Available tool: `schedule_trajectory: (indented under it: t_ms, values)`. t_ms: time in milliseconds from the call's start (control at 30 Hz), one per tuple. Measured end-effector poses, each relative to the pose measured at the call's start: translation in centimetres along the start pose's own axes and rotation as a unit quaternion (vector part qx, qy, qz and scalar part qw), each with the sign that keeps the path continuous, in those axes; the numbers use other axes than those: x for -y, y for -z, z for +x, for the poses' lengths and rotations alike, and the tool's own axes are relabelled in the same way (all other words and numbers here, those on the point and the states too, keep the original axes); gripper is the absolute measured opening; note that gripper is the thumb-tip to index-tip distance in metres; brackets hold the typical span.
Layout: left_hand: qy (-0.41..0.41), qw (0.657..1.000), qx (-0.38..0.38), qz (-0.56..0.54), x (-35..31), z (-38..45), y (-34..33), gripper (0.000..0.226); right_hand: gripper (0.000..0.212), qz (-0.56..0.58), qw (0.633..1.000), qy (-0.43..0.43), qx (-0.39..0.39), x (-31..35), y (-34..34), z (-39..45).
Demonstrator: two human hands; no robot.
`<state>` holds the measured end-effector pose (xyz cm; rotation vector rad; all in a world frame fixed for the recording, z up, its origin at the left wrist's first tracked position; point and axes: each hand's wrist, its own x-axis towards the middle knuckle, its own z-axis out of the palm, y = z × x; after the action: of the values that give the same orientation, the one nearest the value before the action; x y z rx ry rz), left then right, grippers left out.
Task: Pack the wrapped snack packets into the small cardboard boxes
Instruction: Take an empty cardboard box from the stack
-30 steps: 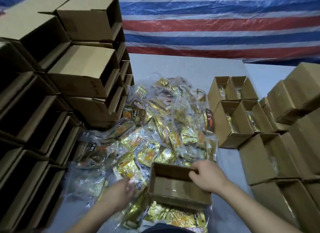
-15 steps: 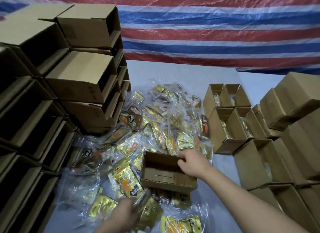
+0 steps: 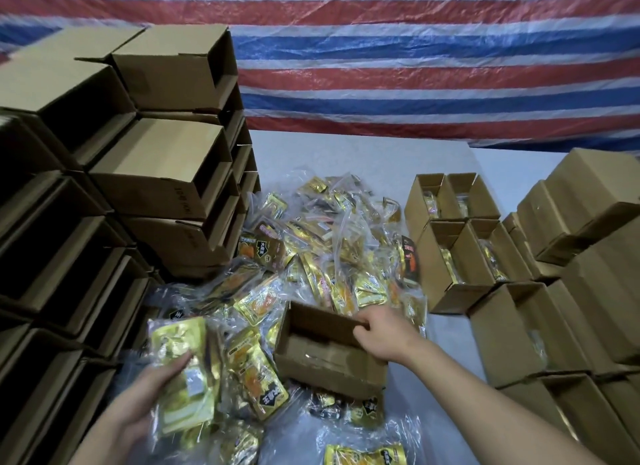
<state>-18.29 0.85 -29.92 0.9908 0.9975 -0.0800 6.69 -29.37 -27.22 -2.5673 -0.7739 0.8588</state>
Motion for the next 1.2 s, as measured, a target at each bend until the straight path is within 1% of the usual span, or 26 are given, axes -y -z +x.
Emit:
schedule_trajectory:
  t_ms: [67, 100, 167, 267, 333, 367, 433, 467, 500, 533, 567, 600, 633, 700, 733, 767, 800, 833, 900, 933, 967, 1000, 1033, 1100, 1133, 1200]
  values:
    - [0.004, 0.997, 0.004, -0.076, -1.4, 0.1, 0.3, 0.040, 0.024, -0.014, 1.000, 0.019, 0.019, 0.0, -0.3, -0.4]
    - [0.005, 0.995, 0.013, -0.101, -2.1, 0.2, 0.2, 0.042, 0.025, -0.018, 0.999, 0.030, 0.030, 0.1, -0.6, -0.6]
    - [0.003, 0.992, 0.036, -0.121, -3.4, 0.2, -0.9, 0.049, 0.021, -0.036, 0.997, 0.043, 0.056, 0.2, -1.4, -1.2]
    - [-0.028, 0.994, 0.057, -0.094, -4.7, -0.5, -4.9, 0.051, 0.018, -0.068, 0.993, 0.057, 0.077, -0.3, -3.0, -1.8]
    - [-0.050, 0.994, 0.073, -0.059, -5.2, -1.2, -8.0, 0.047, 0.013, -0.052, 0.994, 0.056, 0.075, -0.6, -3.4, -2.1]
    - [-0.059, 0.994, 0.082, -0.037, -5.3, -1.6, -9.4, 0.047, 0.015, -0.038, 0.995, 0.052, 0.076, -0.8, -3.4, -2.2]
    - [-0.075, 0.992, 0.101, 0.004, -5.6, -2.3, -11.7, 0.050, 0.048, -0.024, 0.995, 0.043, 0.085, -1.2, -2.9, -2.4]
    - [-0.081, 0.991, 0.108, 0.016, -5.8, -2.6, -12.6, 0.050, 0.061, -0.004, 0.996, 0.046, 0.081, -1.2, -2.5, -2.6]
    - [-0.088, 0.989, 0.114, 0.023, -6.0, -2.9, -13.5, 0.049, 0.065, 0.043, 0.995, 0.056, 0.066, -1.0, -2.0, -2.7]
    - [-0.094, 0.988, 0.120, 0.024, -6.4, -3.3, -14.3, 0.048, 0.065, 0.124, 0.990, 0.058, 0.043, -0.3, -1.2, -2.9]
    - [-0.097, 0.987, 0.126, 0.020, -6.7, -3.6, -15.2, 0.048, 0.064, 0.228, 0.972, 0.054, 0.014, 0.7, -0.4, -3.1]
    - [-0.097, 0.986, 0.132, 0.010, -7.1, -4.0, -16.1, 0.052, 0.065, 0.340, 0.939, 0.050, -0.009, 2.0, 0.5, -3.4]
    - [-0.096, 0.985, 0.143, -0.003, -7.6, -4.3, -17.2, 0.057, 0.069, 0.443, 0.895, 0.051, -0.018, 3.4, 1.4, -3.5]
    - [-0.106, 0.981, 0.165, -0.005, -8.3, -5.2, -19.8, 0.066, 0.078, 0.610, 0.789, 0.074, 0.013, 5.8, 2.7, -3.6]
    - [-0.124, 0.979, 0.159, 0.011, -8.5, -5.7, -21.3, 0.065, 0.080, 0.661, 0.745, 0.087, 0.028, 6.9, 3.3, -3.8]
    - [-0.160, 0.977, 0.135, 0.042, -8.6, -6.2, -22.7, 0.061, 0.077, 0.698, 0.708, 0.098, 0.040, 7.8, 3.8, -3.9]
    - [-0.215, 0.968, 0.098, 0.089, -8.6, -6.5, -24.1, 0.058, 0.073, 0.723, 0.681, 0.106, 0.045, 8.4, 4.1, -3.9]
    - [-0.285, 0.947, 0.052, 0.140, -8.5, -6.6, -25.2, 0.057, 0.075, 0.741, 0.661, 0.113, 0.046, 8.8, 4.3, -3.9]
    - [-0.412, 0.883, -0.025, 0.222, -8.3, -6.6, -26.6, 0.065, 0.097, 0.755, 0.641, 0.125, 0.049, 8.7, 4.9, -4.1]
    - [-0.443, 0.853, -0.054, 0.272, -8.3, -6.3, -26.9, 0.071, 0.106, 0.757, 0.638, 0.128, 0.051, 8.4, 5.2, -4.3]
    - [-0.450, 0.830, -0.076, 0.321, -8.4, -6.0, -27.2, 0.078, 0.108, 0.759, 0.635, 0.136, 0.051, 8.1, 5.5, -4.5]
    - [-0.447, 0.814, -0.088, 0.361, -8.4, -5.8, -27.3, 0.082, 0.104, 0.759, 0.633, 0.146, 0.045, 7.8, 5.7, -4.8]
    - [-0.441, 0.803, -0.084, 0.391, -8.4, -5.6, -27.5, 0.080, 0.096, 0.755, 0.637, 0.153, 0.036, 7.5, 5.8, -5.0]
    - [-0.410, 0.797, -0.031, 0.442, -8.6, -5.2, -27.4, 0.071, 0.076, 0.739, 0.657, 0.150, 0.007, 7.1, 6.1, -5.5]
    - [-0.398, 0.799, 0.013, 0.452, -8.8, -4.9, -27.0, 0.072, 0.069, 0.734, 0.664, 0.143, -0.005, 6.8, 6.2, -5.7]
    - [-0.356, 0.828, 0.126, 0.414, -8.8, -4.4, -25.0, 0.081, 0.060, 0.733, 0.664, 0.143, -0.008, 6.3, 6.5, -6.5]
